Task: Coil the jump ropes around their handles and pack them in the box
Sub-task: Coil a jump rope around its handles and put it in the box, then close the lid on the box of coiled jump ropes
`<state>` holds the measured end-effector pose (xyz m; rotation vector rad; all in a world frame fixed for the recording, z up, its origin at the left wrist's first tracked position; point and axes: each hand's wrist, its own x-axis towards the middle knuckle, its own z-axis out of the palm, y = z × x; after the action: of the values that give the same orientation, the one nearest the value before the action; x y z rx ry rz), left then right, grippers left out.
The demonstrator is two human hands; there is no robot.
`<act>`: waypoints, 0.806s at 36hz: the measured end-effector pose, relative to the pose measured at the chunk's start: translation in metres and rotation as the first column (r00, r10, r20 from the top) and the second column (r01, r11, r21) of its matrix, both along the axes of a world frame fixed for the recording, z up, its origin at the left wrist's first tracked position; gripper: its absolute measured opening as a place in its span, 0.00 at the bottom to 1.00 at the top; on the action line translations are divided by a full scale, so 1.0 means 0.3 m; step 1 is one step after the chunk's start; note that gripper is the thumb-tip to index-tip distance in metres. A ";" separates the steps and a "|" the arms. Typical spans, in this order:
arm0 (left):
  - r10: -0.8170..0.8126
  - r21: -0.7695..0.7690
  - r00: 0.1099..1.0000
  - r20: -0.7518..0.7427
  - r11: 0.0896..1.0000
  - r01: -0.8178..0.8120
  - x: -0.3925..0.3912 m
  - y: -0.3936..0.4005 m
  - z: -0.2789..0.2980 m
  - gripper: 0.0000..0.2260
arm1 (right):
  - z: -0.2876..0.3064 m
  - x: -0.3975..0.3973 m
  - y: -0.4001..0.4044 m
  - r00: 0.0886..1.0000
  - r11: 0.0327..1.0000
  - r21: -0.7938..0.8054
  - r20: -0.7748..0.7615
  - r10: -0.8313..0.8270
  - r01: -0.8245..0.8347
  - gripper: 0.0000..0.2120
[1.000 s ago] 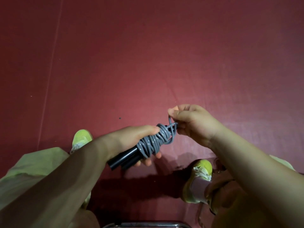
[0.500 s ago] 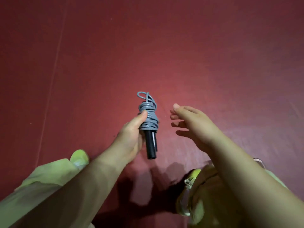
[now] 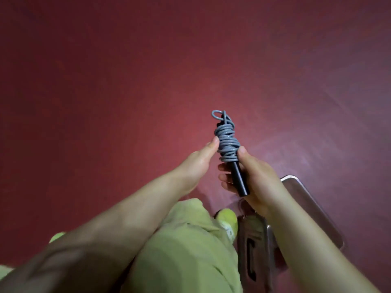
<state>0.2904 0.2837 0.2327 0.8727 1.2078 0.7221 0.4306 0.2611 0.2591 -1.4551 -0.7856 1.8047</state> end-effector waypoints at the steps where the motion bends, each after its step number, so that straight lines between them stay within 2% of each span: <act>1: -0.075 -0.041 0.997 -0.005 0.996 0.075 0.036 0.016 -0.023 0.32 | -0.031 0.042 -0.002 1.000 1.000 -0.006 -0.003 -0.021 0.021 0.20; 2: -0.154 -0.077 0.988 0.004 0.985 0.154 0.076 0.030 -0.053 0.29 | -0.068 0.087 -0.006 0.999 0.998 -0.026 0.007 -0.050 0.050 0.19; 4: -0.283 -0.134 0.959 0.027 0.949 0.284 0.153 0.059 -0.107 0.17 | -0.147 0.172 -0.018 0.991 0.990 -0.064 0.046 -0.124 0.127 0.19; 5: -0.339 -0.164 0.940 0.032 0.926 0.340 0.194 0.071 -0.130 0.16 | -0.189 0.216 -0.029 0.984 0.981 -0.091 0.063 -0.168 0.173 0.19; 9: -0.536 -0.299 0.844 0.008 0.804 0.514 0.307 0.105 -0.315 0.31 | -0.352 0.371 -0.083 0.947 0.941 -0.157 0.171 -0.272 0.299 0.20; 13: -0.611 -0.352 0.792 0.009 0.739 0.574 0.418 0.125 -0.462 0.27 | -0.514 0.518 -0.159 0.843 0.840 -0.211 0.339 -0.418 0.501 0.19; 16: -0.649 -0.395 0.761 -0.004 0.700 0.595 0.463 0.123 -0.531 0.21 | -0.633 0.593 -0.214 0.794 0.800 -0.247 0.458 -0.401 0.546 0.27; 20: -0.749 -0.429 0.662 -0.016 0.603 0.672 0.503 0.093 -0.607 0.20 | -0.780 0.642 -0.250 0.723 0.799 -0.219 0.599 -0.343 0.560 0.29; 22: -0.771 -0.436 0.636 -0.042 0.586 0.683 0.517 0.075 -0.628 0.21 | -0.812 0.637 -0.239 0.718 0.809 -0.214 0.617 -0.323 0.548 0.25; 26: -0.773 -0.434 0.632 -0.055 0.589 0.682 0.537 0.054 -0.645 0.13 | -0.866 0.618 -0.228 0.745 0.813 -0.236 0.587 -0.317 0.532 0.15; 29: -0.765 -0.439 0.642 -0.054 0.596 0.673 0.533 0.042 -0.651 0.10 | -0.863 0.617 -0.263 0.782 0.795 -0.297 0.537 -0.318 0.528 0.19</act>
<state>0.4502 0.2964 0.0372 1.0294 1.0104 -0.3076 0.6158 0.1823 0.0002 -2.2079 -0.2008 1.3221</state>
